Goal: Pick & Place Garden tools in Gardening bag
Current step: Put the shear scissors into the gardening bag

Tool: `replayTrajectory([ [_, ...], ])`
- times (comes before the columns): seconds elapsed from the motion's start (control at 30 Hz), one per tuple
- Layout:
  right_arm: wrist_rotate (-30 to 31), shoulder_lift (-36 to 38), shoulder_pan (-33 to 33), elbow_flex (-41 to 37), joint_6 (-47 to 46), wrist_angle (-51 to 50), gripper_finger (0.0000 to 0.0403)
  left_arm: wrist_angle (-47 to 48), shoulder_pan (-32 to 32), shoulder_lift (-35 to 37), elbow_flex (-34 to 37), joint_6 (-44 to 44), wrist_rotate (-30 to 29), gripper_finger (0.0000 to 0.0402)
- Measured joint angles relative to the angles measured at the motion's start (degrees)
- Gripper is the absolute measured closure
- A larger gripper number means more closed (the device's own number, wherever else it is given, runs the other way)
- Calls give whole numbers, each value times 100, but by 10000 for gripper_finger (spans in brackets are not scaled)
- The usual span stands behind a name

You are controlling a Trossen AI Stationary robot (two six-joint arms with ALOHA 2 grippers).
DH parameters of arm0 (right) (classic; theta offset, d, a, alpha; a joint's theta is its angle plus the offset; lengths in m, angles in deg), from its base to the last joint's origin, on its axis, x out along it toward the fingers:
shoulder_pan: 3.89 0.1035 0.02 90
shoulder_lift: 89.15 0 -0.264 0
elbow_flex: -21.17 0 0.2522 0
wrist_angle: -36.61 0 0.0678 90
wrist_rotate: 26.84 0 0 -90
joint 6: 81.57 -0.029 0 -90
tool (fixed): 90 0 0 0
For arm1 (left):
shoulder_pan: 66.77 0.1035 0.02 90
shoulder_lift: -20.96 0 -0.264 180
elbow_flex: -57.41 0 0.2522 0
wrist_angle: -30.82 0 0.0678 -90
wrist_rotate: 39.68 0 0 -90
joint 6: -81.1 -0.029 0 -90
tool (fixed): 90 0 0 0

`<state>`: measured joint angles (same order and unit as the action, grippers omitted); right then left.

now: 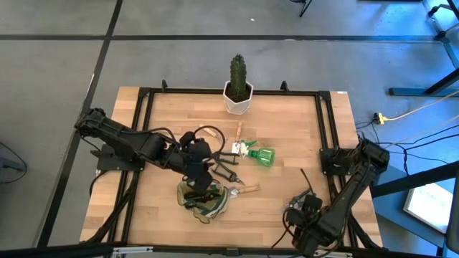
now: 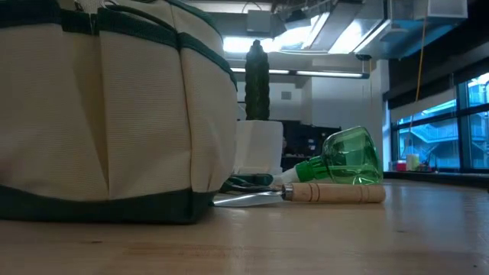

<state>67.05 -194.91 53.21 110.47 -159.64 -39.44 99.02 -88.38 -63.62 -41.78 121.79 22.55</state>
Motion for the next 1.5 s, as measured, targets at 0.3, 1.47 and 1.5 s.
replayTrajectory([
  [0.3,-39,461,214,-632,-729,230,153,-92,249,2,-2,115,-114,271],
  [1.47,580,2468,665,-3392,1103,1966,153,-1099,1161,-463,0,32,791,292],
  [1.5,630,2468,658,-3342,1169,1903,153,-1099,1161,-463,0,20,791,292],
])
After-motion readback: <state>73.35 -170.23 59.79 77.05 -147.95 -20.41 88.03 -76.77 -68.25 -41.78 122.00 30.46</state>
